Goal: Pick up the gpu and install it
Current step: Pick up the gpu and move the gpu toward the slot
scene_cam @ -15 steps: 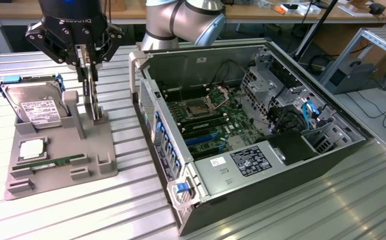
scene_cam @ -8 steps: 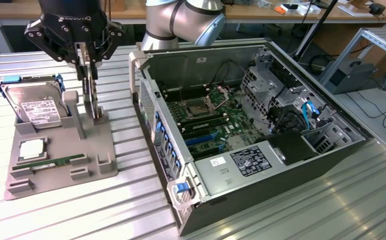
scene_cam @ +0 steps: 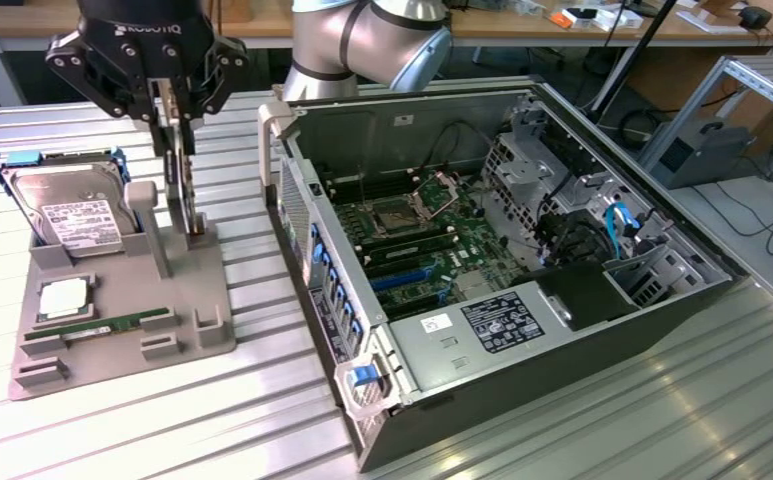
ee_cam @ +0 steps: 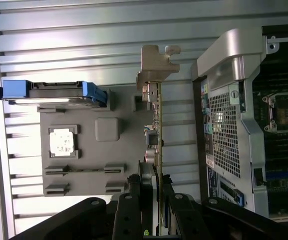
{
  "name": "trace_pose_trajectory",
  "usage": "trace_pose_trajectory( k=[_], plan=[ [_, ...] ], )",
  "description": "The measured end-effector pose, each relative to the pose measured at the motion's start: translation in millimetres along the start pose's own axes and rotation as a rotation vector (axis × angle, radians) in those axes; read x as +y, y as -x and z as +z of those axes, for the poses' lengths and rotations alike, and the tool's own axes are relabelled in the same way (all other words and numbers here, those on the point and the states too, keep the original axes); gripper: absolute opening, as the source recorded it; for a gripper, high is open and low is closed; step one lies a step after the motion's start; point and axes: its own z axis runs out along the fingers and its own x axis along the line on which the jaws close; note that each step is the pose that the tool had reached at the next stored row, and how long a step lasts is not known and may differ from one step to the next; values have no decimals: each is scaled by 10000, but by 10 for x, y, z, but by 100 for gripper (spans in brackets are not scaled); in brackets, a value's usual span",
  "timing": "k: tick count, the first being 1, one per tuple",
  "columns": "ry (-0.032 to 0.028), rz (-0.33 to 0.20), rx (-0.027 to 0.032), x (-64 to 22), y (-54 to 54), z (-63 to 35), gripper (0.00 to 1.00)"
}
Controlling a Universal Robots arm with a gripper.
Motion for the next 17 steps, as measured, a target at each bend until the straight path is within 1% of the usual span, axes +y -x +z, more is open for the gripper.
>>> trace_pose_trajectory(
  k=[17],
  plan=[
    [-1,0,1,3,2,-70,27]
  ],
)
